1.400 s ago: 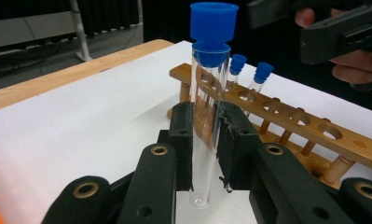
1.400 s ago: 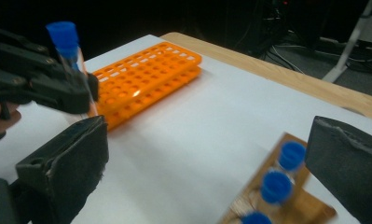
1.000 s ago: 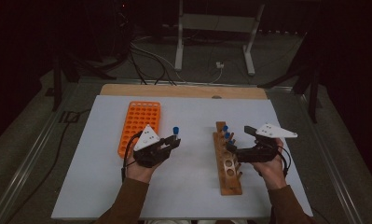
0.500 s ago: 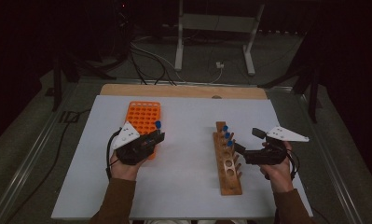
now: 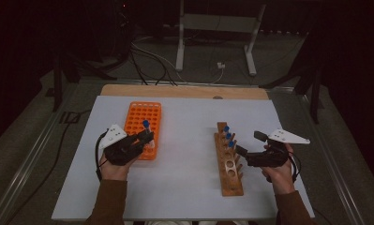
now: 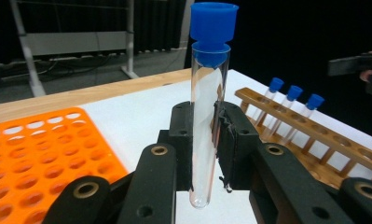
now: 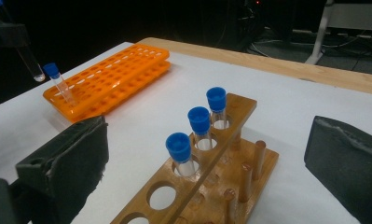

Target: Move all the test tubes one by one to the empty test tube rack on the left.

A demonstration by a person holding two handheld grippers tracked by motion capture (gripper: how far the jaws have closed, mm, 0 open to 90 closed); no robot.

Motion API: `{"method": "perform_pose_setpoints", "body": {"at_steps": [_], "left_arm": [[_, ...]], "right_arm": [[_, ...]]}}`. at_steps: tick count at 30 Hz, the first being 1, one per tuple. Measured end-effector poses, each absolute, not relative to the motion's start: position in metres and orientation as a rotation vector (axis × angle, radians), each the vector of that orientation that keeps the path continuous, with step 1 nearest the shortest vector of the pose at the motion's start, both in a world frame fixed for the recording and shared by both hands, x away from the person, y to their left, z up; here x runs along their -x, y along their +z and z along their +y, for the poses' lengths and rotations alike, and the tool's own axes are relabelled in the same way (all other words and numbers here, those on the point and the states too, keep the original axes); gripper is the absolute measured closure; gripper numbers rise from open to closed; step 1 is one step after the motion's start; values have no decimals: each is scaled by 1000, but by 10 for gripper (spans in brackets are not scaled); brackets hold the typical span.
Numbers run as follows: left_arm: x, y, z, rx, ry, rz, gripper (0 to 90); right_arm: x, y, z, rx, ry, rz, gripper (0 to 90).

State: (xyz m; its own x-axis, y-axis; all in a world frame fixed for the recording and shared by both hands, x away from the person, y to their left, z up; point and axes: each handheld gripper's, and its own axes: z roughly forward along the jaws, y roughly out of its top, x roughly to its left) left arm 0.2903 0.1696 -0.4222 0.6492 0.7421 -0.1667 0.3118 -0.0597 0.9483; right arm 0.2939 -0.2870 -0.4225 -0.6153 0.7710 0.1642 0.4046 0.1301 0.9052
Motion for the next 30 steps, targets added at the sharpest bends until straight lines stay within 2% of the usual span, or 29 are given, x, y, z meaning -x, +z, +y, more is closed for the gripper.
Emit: {"method": "perform_pose_setpoints", "body": {"at_steps": [14, 30], "left_arm": [[-296, -444, 186, -1646, 566, 976, 780], [-307, -480, 183, -1754, 526, 1037, 779]], "right_arm": [[-294, -423, -285, -1130, 1501, 2073, 1], [-294, -424, -281, -1117, 1505, 2090, 1]]}}
